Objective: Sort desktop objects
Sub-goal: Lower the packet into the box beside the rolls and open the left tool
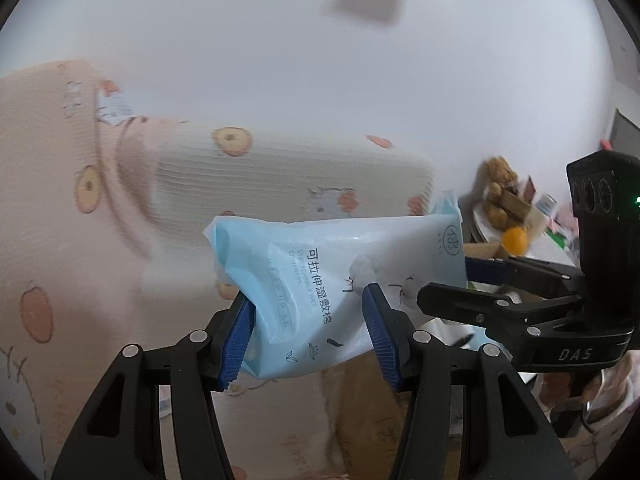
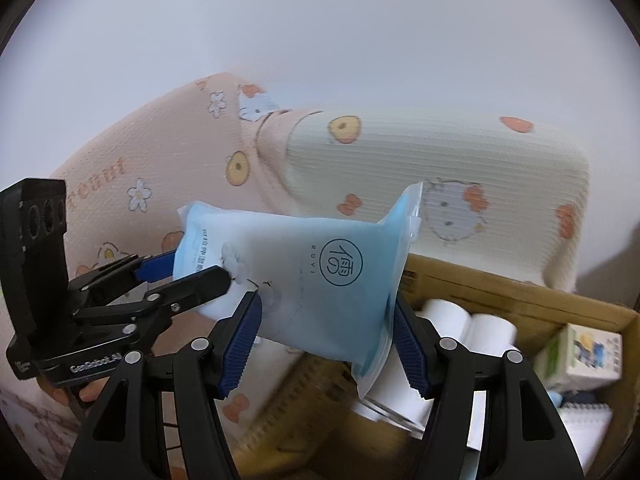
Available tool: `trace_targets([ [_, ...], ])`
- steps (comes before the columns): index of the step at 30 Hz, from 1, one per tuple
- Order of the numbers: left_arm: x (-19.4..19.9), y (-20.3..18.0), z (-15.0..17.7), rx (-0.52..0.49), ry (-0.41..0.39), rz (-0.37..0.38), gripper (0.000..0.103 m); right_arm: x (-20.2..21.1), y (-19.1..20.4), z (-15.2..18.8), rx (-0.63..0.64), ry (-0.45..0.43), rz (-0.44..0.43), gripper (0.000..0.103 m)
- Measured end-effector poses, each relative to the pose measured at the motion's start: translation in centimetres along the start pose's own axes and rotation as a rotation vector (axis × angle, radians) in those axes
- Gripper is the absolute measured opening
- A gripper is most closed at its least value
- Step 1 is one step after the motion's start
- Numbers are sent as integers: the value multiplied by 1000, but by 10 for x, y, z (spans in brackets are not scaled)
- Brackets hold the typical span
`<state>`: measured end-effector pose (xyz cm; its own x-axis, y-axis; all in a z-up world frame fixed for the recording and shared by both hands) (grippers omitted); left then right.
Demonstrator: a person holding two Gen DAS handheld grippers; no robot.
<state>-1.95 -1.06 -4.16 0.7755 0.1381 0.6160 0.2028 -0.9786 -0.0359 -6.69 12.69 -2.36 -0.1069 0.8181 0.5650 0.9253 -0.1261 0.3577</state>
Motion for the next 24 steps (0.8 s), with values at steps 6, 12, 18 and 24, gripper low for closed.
trace_targets([
  [6, -9, -33, 8, -46, 28, 88, 57, 26, -25, 24, -37, 19, 64, 63],
  [12, -14, -74, 21, -170, 54, 93, 57, 48, -48, 47, -118, 26, 81, 63],
  [18, -14, -102, 33, -276, 51, 112, 58, 64, -65, 63, -176, 32, 109, 63],
  [24, -7, -109, 33, -287, 43, 202, 58, 81, -74, 75, -233, 34, 98, 63],
])
Point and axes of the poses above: each gripper's, at about its wrist camera, not at the fingertips, and x roughly against the way its jaws point, y to its left, z to its underside, the point moved 2 cm from there along -x, roughly the way its jaws point, and after that the axes turned 12 degrees about -z, right-handed, at the moved point
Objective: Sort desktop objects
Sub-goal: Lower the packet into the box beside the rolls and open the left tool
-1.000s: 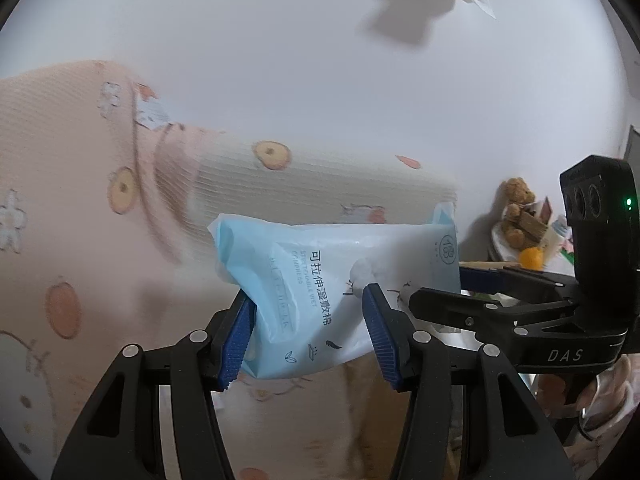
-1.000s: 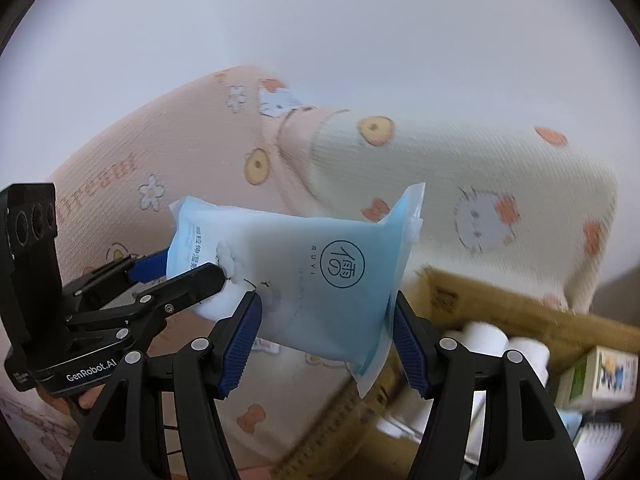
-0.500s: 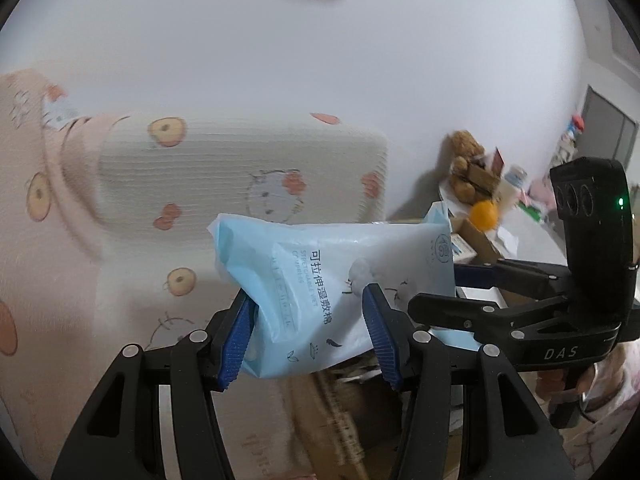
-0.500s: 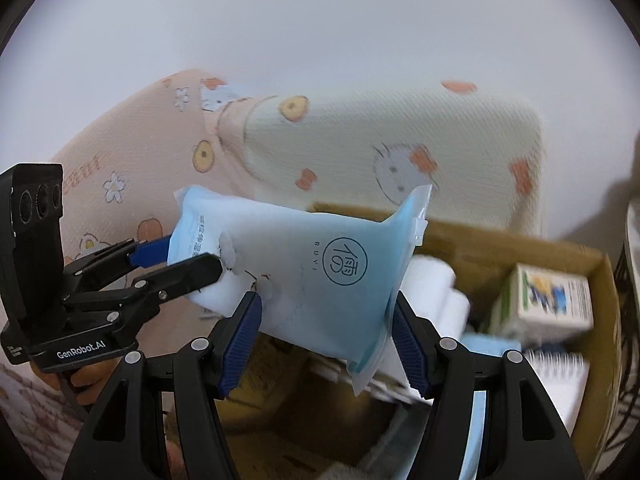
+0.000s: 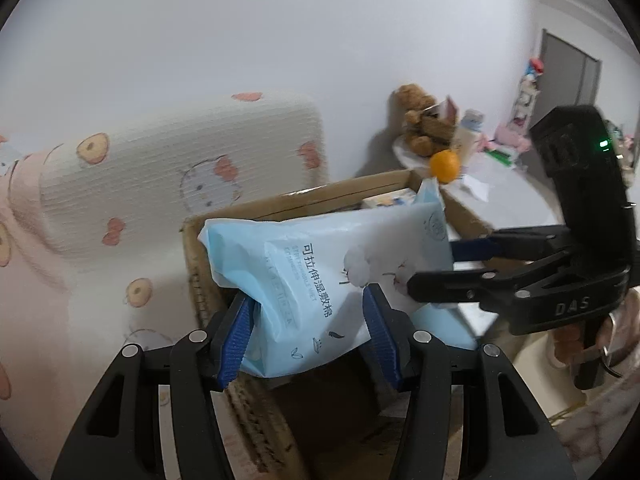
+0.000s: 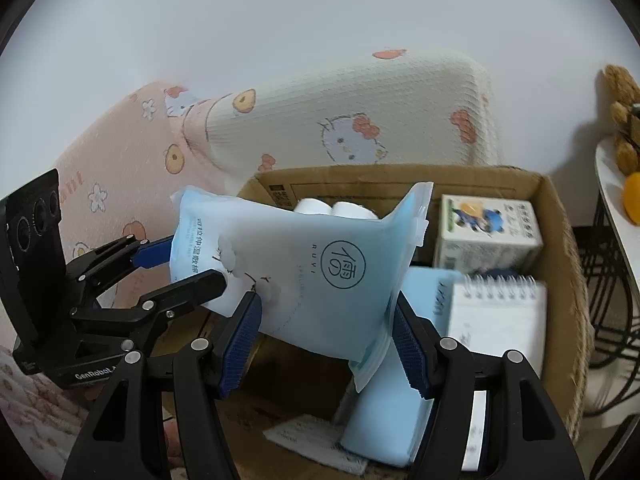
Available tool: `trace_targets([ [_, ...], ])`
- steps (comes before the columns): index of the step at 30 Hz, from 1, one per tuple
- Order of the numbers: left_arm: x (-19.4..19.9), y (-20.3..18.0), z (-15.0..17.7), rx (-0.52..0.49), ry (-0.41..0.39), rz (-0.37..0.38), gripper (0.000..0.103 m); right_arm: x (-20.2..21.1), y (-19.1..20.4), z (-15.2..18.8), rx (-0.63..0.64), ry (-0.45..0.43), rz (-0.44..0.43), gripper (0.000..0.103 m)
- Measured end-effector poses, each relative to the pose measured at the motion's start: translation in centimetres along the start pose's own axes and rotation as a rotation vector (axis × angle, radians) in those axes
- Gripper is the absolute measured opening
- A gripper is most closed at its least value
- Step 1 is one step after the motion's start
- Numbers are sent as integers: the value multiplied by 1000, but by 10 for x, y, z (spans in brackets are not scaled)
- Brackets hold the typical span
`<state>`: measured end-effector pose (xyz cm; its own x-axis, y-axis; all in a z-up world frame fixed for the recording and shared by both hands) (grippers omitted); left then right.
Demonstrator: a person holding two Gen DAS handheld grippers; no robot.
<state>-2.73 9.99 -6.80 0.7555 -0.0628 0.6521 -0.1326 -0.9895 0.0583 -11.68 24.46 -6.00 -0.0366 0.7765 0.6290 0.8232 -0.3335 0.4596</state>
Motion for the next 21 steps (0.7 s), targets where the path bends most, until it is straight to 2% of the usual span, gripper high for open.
trace_targets([
  [4, 4, -7, 2, -32, -12, -15, 58, 5, -5, 10, -76, 43, -49, 63],
  [9, -16, -13, 9, -74, 86, -19, 58, 0, -12, 20, -78, 66, -29, 63],
  [12, -28, -15, 14, -106, 140, -51, 61, -2, -18, 21, -104, 57, -43, 63],
  [14, -32, -15, 17, -105, 164, -46, 61, -1, -24, 22, -115, 44, -48, 63],
  [21, -25, -5, 13, -69, 131, -69, 63, -12, -30, 20, -109, 40, -61, 62],
])
Point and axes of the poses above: each gripper's, at about its wrist camera, not at the fingertips, and x roughly against the way its jaws point, y to its left, z to its underside, the point moved 2 cm from there along -x, roughly the way its jaws point, and after that the axes turned 12 degrees about -z, right-handed, at the moved point
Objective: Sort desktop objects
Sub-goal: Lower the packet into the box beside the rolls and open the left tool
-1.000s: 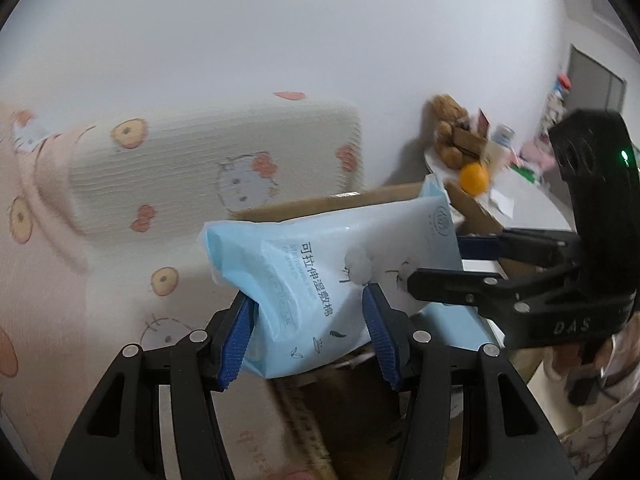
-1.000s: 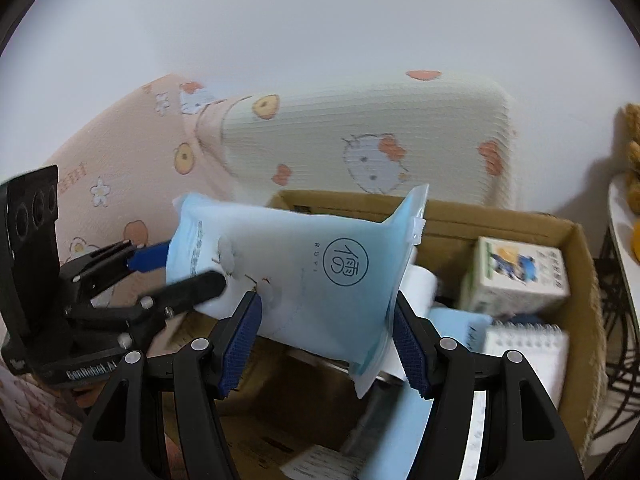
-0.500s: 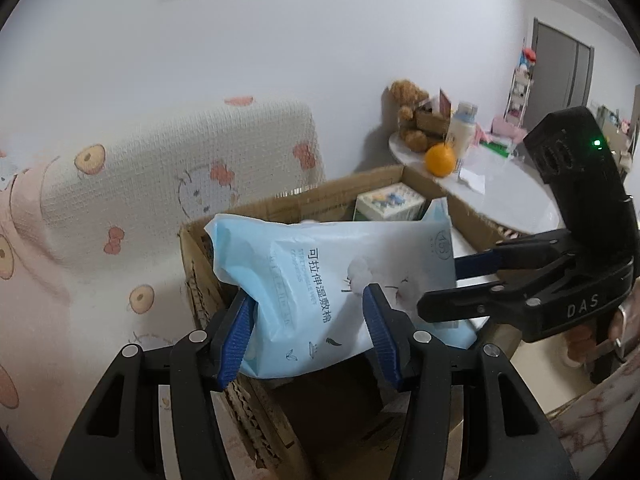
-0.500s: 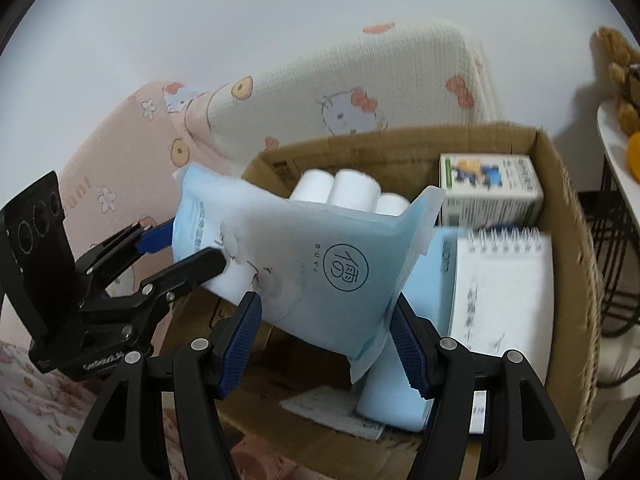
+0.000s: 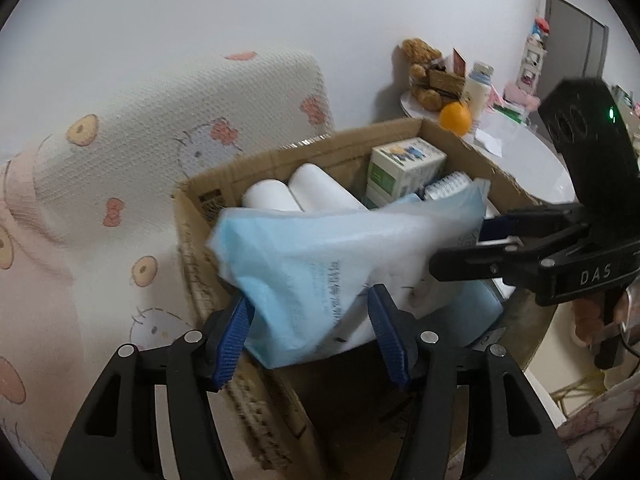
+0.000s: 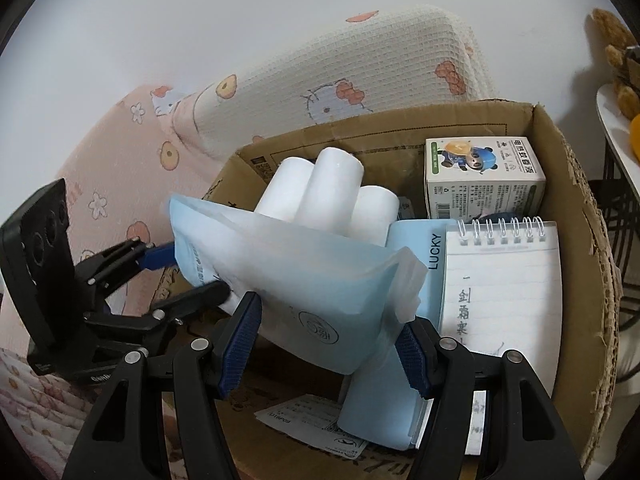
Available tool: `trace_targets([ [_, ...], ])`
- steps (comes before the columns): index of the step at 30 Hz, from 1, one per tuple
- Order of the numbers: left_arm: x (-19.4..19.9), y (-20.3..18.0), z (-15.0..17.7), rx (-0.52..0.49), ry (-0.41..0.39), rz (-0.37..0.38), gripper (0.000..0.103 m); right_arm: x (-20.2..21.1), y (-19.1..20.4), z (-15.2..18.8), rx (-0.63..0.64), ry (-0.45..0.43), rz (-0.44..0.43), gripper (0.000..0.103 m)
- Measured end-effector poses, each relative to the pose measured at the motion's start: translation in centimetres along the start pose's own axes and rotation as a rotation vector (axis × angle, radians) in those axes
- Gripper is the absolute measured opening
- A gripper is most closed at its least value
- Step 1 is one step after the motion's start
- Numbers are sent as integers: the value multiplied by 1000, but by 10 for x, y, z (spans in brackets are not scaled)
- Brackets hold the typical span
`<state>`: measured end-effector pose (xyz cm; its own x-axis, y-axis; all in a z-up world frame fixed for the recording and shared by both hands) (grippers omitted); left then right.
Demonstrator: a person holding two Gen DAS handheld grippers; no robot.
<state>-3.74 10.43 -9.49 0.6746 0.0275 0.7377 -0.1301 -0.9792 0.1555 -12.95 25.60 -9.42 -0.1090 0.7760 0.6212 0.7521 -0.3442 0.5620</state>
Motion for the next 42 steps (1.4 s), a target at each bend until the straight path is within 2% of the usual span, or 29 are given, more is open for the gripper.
trace_targets([
  [4, 8, 16, -4, 63, -40, -22, 66, -1, -3, -1, -21, 0, -8, 61],
  [7, 0, 23, -5, 99, -1, 51, 66, -1, -6, -1, -45, 5, -17, 61],
  [11, -5, 30, -12, 155, 23, 103, 66, -1, -6, -2, -58, 10, -19, 61],
  [15, -7, 24, -23, 144, 48, 128, 66, 2, -7, -5, -73, 10, -23, 61],
  [20, -8, 20, -30, 152, 33, 128, 66, 0, -6, -7, -64, 23, -6, 61],
  [25, -14, 22, -25, 166, 103, 138, 63, -2, -5, -6, -72, 36, -5, 61],
  [27, -18, 22, -27, 154, 170, 145, 60, -2, -4, -5, -81, 53, -18, 61],
  [32, -33, 19, -28, 148, 409, 153, 55, -2, -1, -4, -117, 132, -45, 61],
  [35, -38, 14, -29, 134, 462, 148, 54, -2, -1, -3, -134, 185, -57, 61],
  [38, -49, 4, -22, 143, 590, 167, 53, -5, -7, -2, -154, 238, -54, 61],
  [40, -52, -5, -17, 117, 620, 158, 52, -8, -13, -2, -174, 269, -52, 61],
  [42, -51, -15, -15, 52, 615, 82, 52, -8, -16, -2, -176, 284, -38, 61],
])
Point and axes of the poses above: each gripper's, at about its wrist camera, not at the fingertips, and x roughly against the way its jaws point, y to its left, z to its underside, the point moved 2 cm from there along -x, roughly the way its jaws point, and after that the axes turned 12 degrees about -z, right-handed, at the moved point
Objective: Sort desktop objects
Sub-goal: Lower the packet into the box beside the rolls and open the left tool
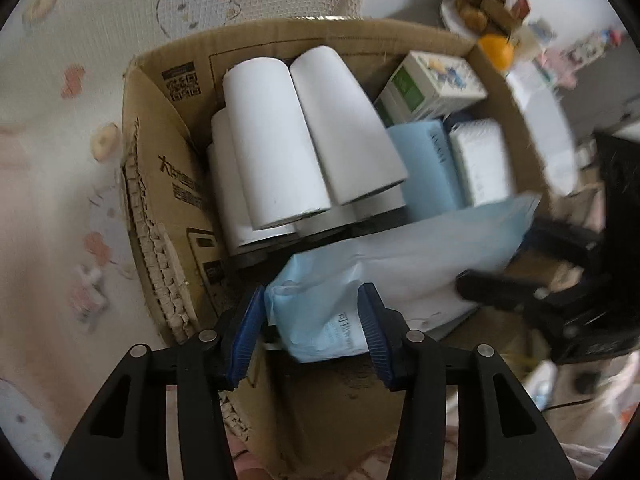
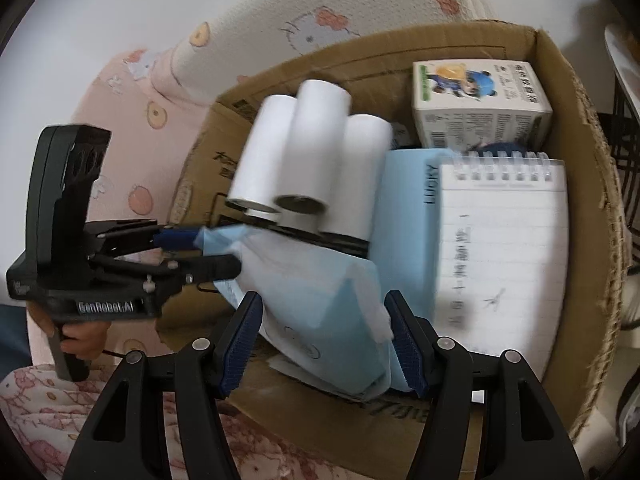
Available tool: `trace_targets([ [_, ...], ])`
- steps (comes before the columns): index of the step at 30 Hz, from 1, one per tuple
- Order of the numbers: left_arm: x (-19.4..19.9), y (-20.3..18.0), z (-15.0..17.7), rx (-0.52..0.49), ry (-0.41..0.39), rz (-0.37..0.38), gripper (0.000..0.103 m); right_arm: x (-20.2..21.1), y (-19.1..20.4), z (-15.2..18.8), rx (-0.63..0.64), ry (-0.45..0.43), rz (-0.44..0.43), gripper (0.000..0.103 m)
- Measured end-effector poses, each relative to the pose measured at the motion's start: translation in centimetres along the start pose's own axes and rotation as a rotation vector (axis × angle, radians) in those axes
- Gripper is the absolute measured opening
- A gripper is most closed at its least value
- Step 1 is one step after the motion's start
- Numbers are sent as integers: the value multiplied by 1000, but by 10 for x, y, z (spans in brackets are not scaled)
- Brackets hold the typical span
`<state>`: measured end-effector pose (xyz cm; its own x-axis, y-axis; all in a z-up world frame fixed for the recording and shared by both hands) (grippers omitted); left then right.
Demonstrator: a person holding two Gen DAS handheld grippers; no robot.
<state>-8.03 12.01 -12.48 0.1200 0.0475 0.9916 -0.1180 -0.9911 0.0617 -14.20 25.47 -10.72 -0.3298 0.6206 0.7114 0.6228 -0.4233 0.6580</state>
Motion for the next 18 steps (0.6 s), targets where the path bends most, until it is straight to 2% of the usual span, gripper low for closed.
trace_targets([
  [2, -3, -9, 2, -40, 14, -65, 52, 0, -3, 0, -1, 12, 5, 61],
  [5, -7, -16, 5, -71, 24, -91, 52, 2, -6, -1, 10, 8, 32, 61],
  [14, -5, -18, 10, -58, -4, -58, 52, 1, -2, 3, 55, 22, 29, 61],
  [15, -4, -18, 11, -54, -15, -47, 49, 0, 0, 4, 64, 27, 28, 61],
  [16, -3, -17, 12, -53, -26, -39, 38, -2, 3, 4, 80, 38, 29, 60],
  [17, -2, -17, 13, -51, -33, -35, 33, -3, 6, 4, 94, 45, 34, 57],
  [18, -2, -16, 15, -47, -38, -32, 22, -5, 8, 4, 110, 52, 42, 47],
])
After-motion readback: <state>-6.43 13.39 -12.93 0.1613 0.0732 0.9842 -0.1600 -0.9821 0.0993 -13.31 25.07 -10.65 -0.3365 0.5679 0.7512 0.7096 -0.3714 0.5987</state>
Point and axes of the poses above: each gripper's, at about its wrist camera, not at the fingertips, and x roughly against the way its jaws point, y to its left, z to its underside, the point moved 2 cm from there along -x, roughly the way its jaws point, and after that the axes turned 12 degrees about -z, right-handed, at the moved point
